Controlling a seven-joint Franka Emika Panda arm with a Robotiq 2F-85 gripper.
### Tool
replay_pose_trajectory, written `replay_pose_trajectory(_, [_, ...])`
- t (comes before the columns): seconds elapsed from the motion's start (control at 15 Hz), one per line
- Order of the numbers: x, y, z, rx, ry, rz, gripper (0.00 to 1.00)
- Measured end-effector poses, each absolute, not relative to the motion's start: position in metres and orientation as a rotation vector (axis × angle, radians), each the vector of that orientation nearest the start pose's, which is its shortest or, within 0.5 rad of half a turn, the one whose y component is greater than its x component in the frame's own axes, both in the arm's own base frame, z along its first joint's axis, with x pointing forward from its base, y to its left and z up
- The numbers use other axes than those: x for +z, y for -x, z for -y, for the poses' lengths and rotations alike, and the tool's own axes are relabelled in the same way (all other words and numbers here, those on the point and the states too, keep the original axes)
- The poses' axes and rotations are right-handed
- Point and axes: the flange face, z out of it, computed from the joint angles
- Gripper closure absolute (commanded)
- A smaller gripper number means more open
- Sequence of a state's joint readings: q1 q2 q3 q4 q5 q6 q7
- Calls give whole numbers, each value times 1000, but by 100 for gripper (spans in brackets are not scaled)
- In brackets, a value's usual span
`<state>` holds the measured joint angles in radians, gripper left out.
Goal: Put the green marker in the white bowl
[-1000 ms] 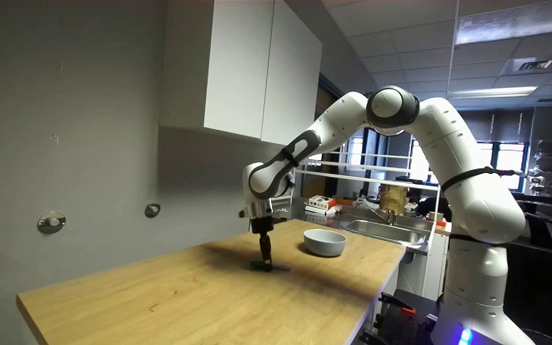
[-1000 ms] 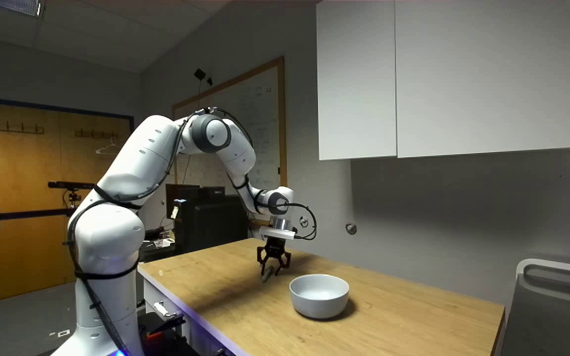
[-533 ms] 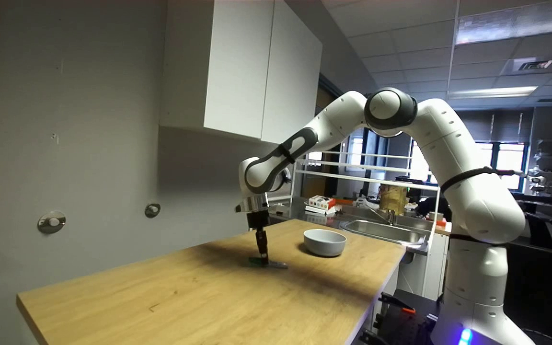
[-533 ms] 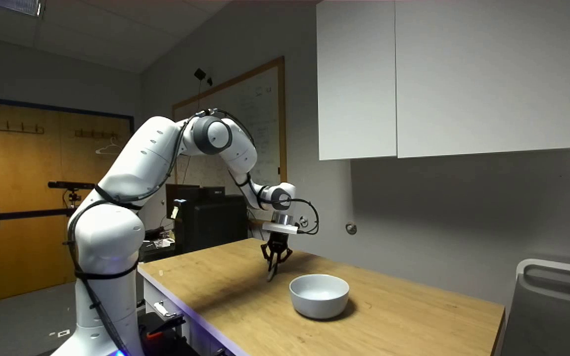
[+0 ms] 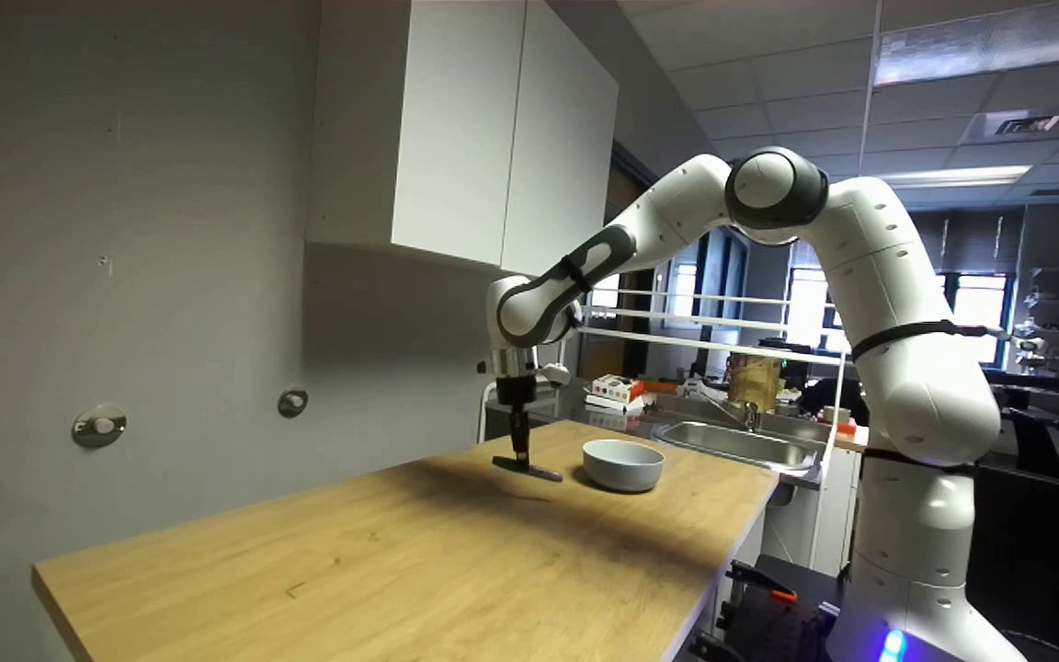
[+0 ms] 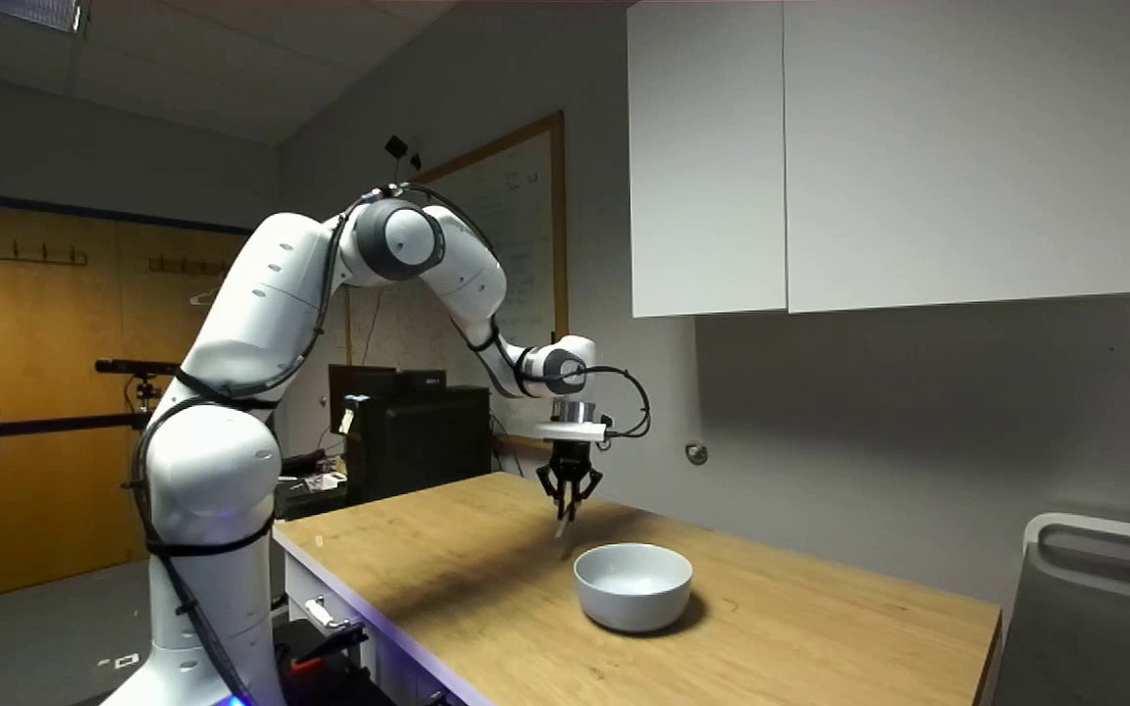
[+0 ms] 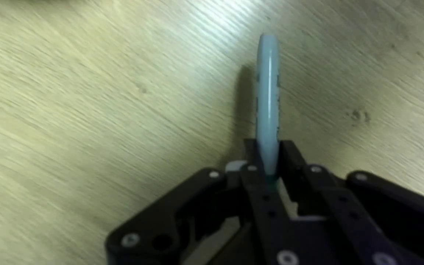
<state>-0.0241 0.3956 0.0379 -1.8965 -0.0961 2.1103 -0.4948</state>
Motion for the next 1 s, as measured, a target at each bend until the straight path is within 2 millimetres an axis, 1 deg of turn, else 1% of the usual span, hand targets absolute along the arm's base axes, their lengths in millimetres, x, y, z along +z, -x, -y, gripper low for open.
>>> replay_pose_trajectory(0.13, [297, -594, 30, 209, 3066, 797, 91])
replay_pose_trajectory(0.27, [310, -575, 65, 113, 3105, 695, 91])
replay_pose_trajectory(0.4, [319, -555, 95, 30, 3129, 587, 91])
replay_pose_trajectory(0.53, [323, -534, 120, -35, 3141, 477, 91])
replay_pose_trajectory(0.6, [324, -525, 129, -60, 3141, 426, 91])
replay_pose_trajectory(0.73, [326, -512, 139, -105, 3132, 350, 91])
replay_pose_trajectory(1.0, [333, -495, 146, -175, 3123, 272, 91])
